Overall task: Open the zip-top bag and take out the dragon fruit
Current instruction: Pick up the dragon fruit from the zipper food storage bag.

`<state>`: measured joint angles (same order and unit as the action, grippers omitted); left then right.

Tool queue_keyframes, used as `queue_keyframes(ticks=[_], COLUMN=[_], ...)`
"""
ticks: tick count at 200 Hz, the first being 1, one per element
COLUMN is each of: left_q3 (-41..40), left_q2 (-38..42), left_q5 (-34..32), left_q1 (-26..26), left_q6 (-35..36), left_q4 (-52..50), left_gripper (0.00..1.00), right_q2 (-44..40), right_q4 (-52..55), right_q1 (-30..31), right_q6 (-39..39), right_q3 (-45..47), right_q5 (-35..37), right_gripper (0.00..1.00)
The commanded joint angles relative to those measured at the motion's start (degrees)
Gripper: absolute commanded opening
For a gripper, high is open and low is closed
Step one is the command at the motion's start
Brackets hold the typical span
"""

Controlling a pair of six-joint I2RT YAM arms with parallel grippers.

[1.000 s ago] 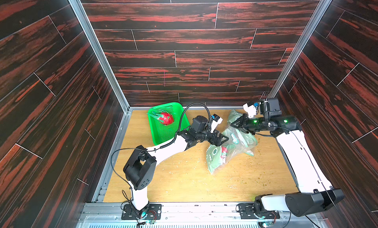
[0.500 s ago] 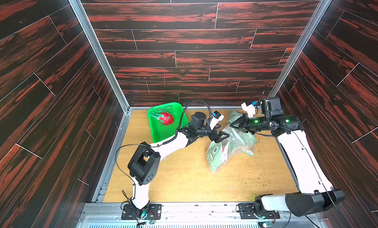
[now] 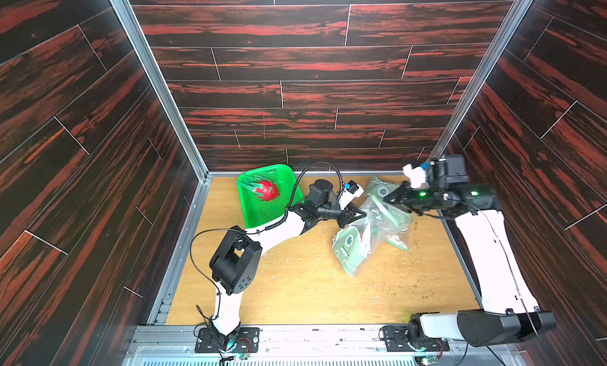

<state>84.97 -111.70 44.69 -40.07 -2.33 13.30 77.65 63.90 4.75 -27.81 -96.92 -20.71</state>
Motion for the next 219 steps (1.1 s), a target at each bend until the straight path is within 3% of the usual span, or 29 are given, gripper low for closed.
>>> queue_keyframes(ticks=[1, 98, 219], left_q3=[-0.88, -2.44, -2.39], left_q2=[3.93, 4.31, 0.71], left_q5=[1.10, 2.60, 0.93], left_q1=[0.37, 0.27, -1.10], left_q6=[1.96, 2.22, 1.04], left_q4=[0.07, 0.75, 2.52], left_gripper=[0.14, 0.14, 0.12], right_q2=[-0.94, 2.19, 8.06], right_q4=[3.04, -3.30, -10.36], right_q1=[-0.77, -2.15, -3.29], right_q6=[0.57, 1.72, 1.05], right_q3=[2.79, 17.38, 25.72], right_q5=[-1.69, -4.95, 2.62], right_gripper=[0.13, 0.13, 0.24])
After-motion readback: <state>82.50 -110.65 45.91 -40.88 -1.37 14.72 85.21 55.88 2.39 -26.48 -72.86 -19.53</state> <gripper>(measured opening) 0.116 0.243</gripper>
